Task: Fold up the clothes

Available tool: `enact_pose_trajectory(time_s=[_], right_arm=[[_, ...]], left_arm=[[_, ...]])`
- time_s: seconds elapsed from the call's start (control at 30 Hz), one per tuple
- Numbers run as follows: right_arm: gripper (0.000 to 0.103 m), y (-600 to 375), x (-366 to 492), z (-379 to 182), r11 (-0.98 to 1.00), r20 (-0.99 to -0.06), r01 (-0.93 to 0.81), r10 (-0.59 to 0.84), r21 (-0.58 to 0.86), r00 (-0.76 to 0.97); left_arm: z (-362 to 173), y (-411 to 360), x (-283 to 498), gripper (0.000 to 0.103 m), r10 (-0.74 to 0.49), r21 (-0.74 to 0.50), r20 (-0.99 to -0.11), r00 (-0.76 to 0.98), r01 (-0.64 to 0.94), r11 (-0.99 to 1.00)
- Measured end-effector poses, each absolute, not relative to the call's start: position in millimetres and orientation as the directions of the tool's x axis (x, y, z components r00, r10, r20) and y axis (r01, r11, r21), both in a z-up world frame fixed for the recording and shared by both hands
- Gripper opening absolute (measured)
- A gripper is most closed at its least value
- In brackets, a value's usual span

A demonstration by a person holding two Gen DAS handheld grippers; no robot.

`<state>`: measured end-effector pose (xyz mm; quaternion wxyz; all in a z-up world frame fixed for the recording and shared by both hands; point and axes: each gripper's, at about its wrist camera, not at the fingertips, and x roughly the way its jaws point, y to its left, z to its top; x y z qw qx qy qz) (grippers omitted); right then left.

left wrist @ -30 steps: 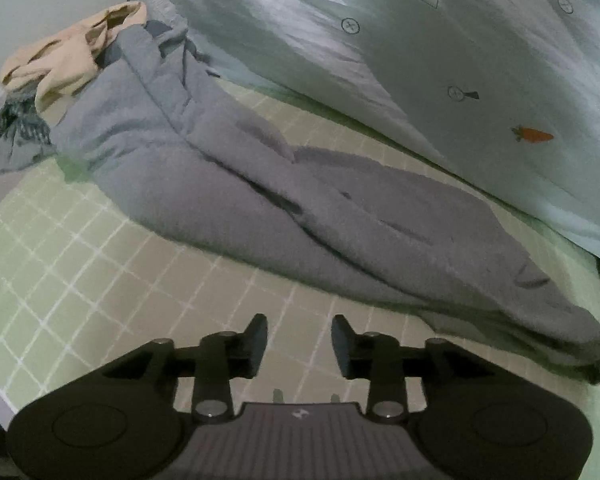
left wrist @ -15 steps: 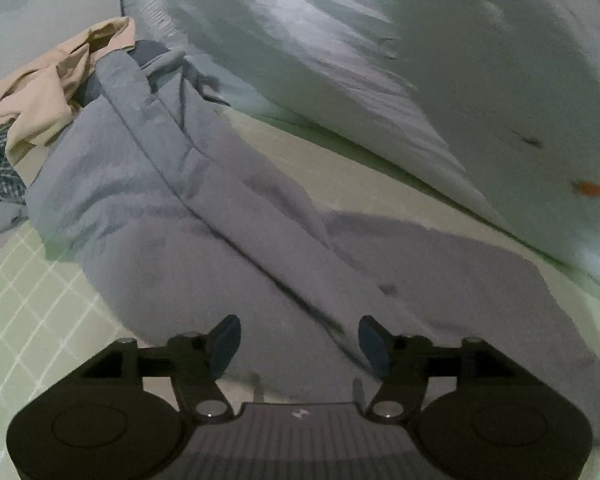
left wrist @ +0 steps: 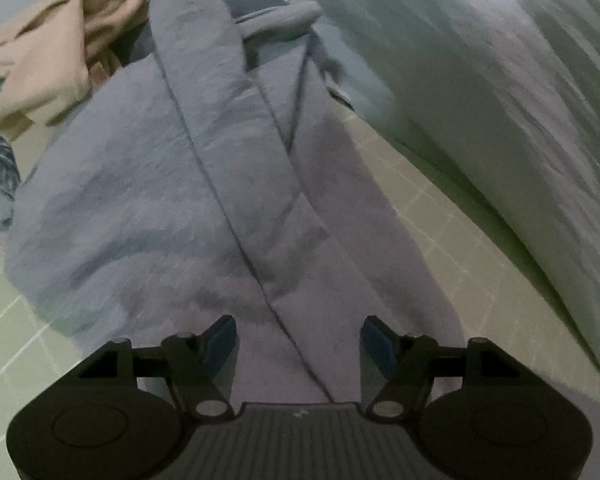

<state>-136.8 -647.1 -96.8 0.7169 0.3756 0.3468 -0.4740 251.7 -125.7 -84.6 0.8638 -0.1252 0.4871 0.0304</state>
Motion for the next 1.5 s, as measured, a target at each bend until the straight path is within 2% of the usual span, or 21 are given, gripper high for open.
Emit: enact_pose_trajectory(time_s=[0.03,0.07,0.1,0.13,0.17,0.23,0.37,0.47,0.57,0.63,0.73,0.8,0.87,1.03,1.13,1.2,1.27,1.33,1.37,1.43,1.5], right_arm=[[0.086,-647,-134,-97,0.272,-0.854,0.941,-0.422,0.203,0.306],[0.086,-648,-132,-97,0.276,-0.854,0.941,-0.425,0.195,0.302],[0.086,-648,-130,-97,0.279,-0.854,0.942,-0.427,0.188,0.297],[0.084,-648,-127,-96,0.289,-0.852,0.94,-0.43,0.184,0.299],[0.082,-647,-124,-95,0.305,-0.85,0.936,-0.434,0.174,0.299],[0.076,-644,-119,-92,0.343,-0.844,0.928,-0.446,0.146,0.297],[0.058,-638,-117,-88,0.39,-0.833,0.911,-0.454,0.133,0.316],[0.05,-635,-123,-84,0.401,-0.824,0.904,-0.456,0.146,0.335],[0.046,-630,-132,-81,0.398,-0.812,0.903,-0.465,0.164,0.353],[0.045,-625,-139,-79,0.4,-0.804,0.9,-0.47,0.173,0.363],[0.05,-619,-153,-80,0.407,-0.799,0.889,-0.452,0.21,0.396],[0.062,-616,-161,-82,0.416,-0.793,0.873,-0.427,0.253,0.434],[0.08,-613,-165,-86,0.42,-0.796,0.86,-0.394,0.288,0.459],[0.081,-617,-159,-105,0.359,-0.813,0.832,-0.257,0.422,0.523],[0.082,-618,-150,-109,0.357,-0.807,0.827,-0.254,0.434,0.533],[0.076,-619,-141,-109,0.383,-0.809,0.825,-0.259,0.415,0.527],[0.058,-622,-137,-109,0.395,-0.81,0.827,-0.27,0.4,0.521],[0.046,-626,-134,-109,0.393,-0.814,0.834,-0.279,0.387,0.51],[0.032,-628,-133,-110,0.396,-0.814,0.836,-0.285,0.38,0.505],[0.014,-634,-130,-110,0.403,-0.816,0.84,-0.297,0.364,0.496],[0.008,-641,-125,-109,0.405,-0.813,0.84,-0.304,0.361,0.496]], left_arm=[[-86,-125,255,0.067,-0.075,-0.194,-0.848,0.524,-0.176,0.965],[-88,-124,259,0.057,-0.083,-0.203,-0.846,0.527,-0.175,0.963],[-88,-124,261,0.04,-0.092,-0.213,-0.843,0.529,-0.171,0.962],[-89,-124,264,0.029,-0.101,-0.222,-0.841,0.532,-0.168,0.96],[-89,-125,265,0.01,-0.104,-0.225,-0.837,0.537,-0.165,0.96],[-85,-125,265,0.004,-0.108,-0.23,-0.818,0.565,-0.149,0.962],[-65,-122,252,0.002,-0.107,-0.227,-0.769,0.63,-0.112,0.967],[-43,-113,228,0.002,-0.091,-0.203,-0.734,0.673,-0.09,0.975],[-21,-98,188,0.002,-0.056,-0.164,-0.706,0.706,-0.087,0.983],[-22,-81,161,0.002,-0.015,-0.147,-0.725,0.689,-0.133,0.98],[-23,-55,120,0.002,0.045,-0.119,-0.752,0.657,-0.202,0.972],[-40,-39,102,0.002,0.041,-0.147,-0.792,0.609,-0.256,0.955],[-52,-30,82,0.002,0.04,-0.158,-0.819,0.572,-0.292,0.943],[-67,-23,62,0.002,0.006,-0.215,-0.844,0.536,-0.349,0.912],[-69,-27,62,0.002,-0.01,-0.234,-0.842,0.539,-0.348,0.908],[-74,-29,69,0.002,-0.017,-0.238,-0.844,0.536,-0.345,0.908],[-78,-34,74,0.002,-0.023,-0.234,-0.846,0.533,-0.332,0.914],[-82,-39,79,0.002,-0.029,-0.229,-0.848,0.529,-0.318,0.92],[-83,-43,86,0.002,-0.032,-0.228,-0.849,0.527,-0.311,0.923],[-86,-52,100,0.002,-0.038,-0.224,-0.852,0.522,-0.298,0.928],[-89,-65,119,0.002,-0.047,-0.222,-0.851,0.523,-0.277,0.935]])
